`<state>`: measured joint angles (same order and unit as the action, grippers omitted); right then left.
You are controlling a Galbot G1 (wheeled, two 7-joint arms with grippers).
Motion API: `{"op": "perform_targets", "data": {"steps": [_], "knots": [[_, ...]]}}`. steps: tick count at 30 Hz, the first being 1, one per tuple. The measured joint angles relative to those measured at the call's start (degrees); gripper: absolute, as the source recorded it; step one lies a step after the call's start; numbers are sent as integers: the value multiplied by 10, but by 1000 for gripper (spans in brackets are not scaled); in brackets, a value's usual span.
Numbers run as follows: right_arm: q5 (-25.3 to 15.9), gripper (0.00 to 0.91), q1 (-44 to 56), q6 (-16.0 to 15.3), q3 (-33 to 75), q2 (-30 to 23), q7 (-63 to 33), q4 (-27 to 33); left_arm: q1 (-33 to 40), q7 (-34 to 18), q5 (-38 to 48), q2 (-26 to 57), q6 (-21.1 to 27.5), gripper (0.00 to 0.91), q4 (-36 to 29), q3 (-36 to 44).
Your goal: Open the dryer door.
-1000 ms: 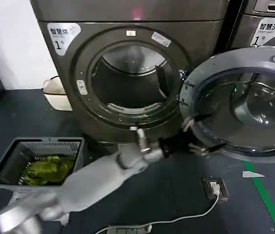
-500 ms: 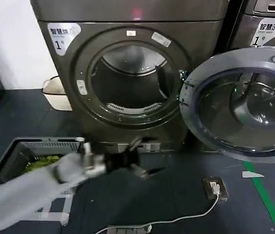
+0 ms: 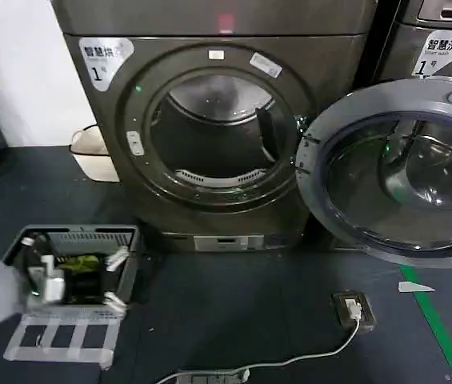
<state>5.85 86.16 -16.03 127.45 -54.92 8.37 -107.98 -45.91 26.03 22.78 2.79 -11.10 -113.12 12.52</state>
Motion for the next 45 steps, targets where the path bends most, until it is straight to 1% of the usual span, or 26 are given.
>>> {"op": "perform_targets", "data": {"steps": [2, 4, 10, 16, 21, 29, 34, 37, 40, 45], "knots": [[0, 907, 0, 1, 4, 0, 2, 1, -38, 15, -16, 21, 0, 907, 18, -47], [-3, 907, -1, 2, 5, 0, 3, 2, -61, 26, -32, 36, 3, 907, 39, -78], [-4, 907, 2, 3, 8, -1, 5, 0, -80, 43, -64, 56, 29, 907, 93, -111], [-3, 907, 9, 3, 13, -3, 7, -5, -85, 63, -111, 56, 23, 907, 138, -121], [-3, 907, 16, 2, 17, -6, 11, -4, -90, 71, -122, 54, 16, 907, 173, -123], [-1, 907, 20, 2, 21, -13, 13, -10, -87, 68, -134, 53, 8, 907, 203, -125], [1, 907, 25, 5, 24, -16, 15, -12, -80, 69, -139, 49, 12, 907, 216, -126], [1, 907, 26, 4, 23, -17, 18, -15, -80, 83, -167, 45, -5, 907, 224, -126], [1, 907, 28, 4, 23, -19, 22, -18, -82, 85, -180, 43, -12, 907, 234, -126], [1, 907, 29, 5, 26, -20, 23, -17, -80, 87, -176, 42, -11, 907, 237, -126]]}}
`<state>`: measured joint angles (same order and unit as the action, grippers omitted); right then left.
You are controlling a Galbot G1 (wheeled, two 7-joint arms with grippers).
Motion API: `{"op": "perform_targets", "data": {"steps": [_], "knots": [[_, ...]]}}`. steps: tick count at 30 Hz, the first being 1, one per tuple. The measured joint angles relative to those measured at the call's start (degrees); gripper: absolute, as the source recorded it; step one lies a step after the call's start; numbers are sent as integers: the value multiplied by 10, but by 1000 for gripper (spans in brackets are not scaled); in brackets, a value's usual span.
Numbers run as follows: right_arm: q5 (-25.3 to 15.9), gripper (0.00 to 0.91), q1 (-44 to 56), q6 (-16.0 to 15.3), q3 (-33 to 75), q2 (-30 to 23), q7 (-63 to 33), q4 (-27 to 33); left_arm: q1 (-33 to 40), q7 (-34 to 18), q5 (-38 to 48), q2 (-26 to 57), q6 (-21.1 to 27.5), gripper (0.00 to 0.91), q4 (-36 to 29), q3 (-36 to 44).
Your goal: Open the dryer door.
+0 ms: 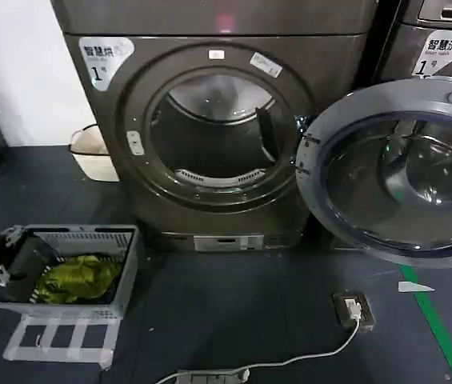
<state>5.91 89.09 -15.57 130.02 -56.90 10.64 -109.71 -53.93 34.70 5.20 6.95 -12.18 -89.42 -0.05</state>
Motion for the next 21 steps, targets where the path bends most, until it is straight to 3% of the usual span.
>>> {"op": "perform_targets", "data": {"steps": [15, 21], "knots": [[-1, 907, 12, 11, 14, -2, 12, 10, 21, 18, 2, -1, 17, 907, 3, 0], [-20, 907, 10, 20, 17, 1, 11, 20, 11, 19, 5, 0, 18, 907, 6, -11]]}}
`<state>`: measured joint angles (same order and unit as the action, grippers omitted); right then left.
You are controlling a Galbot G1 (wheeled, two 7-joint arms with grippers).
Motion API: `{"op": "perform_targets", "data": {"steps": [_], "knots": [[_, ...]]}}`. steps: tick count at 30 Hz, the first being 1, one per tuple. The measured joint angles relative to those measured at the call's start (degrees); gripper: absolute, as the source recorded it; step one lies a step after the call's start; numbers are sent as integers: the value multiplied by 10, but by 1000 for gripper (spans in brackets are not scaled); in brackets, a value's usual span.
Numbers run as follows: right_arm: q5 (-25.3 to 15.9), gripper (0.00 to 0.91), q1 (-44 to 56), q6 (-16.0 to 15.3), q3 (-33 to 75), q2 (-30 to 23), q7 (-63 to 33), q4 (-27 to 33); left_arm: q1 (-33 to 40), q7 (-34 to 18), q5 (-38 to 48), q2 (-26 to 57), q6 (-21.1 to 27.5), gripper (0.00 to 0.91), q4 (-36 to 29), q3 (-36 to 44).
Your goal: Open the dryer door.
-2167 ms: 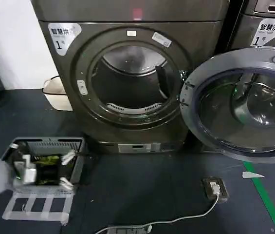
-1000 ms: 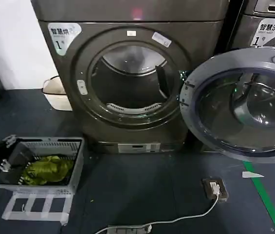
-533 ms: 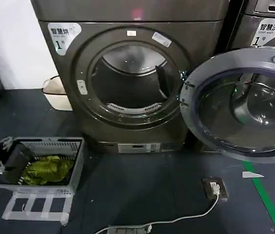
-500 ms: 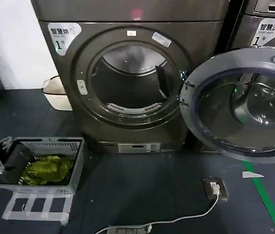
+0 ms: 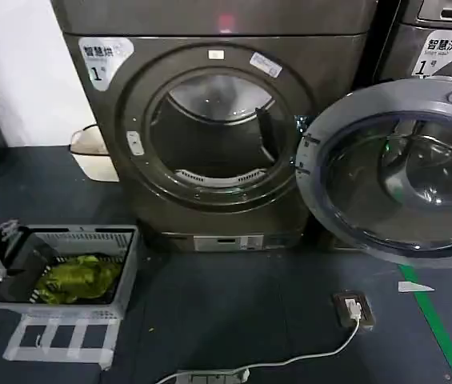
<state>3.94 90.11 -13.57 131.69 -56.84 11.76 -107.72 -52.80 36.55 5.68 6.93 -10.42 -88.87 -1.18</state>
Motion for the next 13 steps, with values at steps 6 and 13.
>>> {"op": "perform_targets", "data": {"steps": [6, 13], "knots": [[-10, 907, -2, 1, 4, 4, -1, 5, -19, 1, 1, 0, -3, 907, 2, -21], [-12, 907, 1, 0, 10, 8, -1, 8, -22, 2, -1, -1, -4, 907, 2, -27]]}}
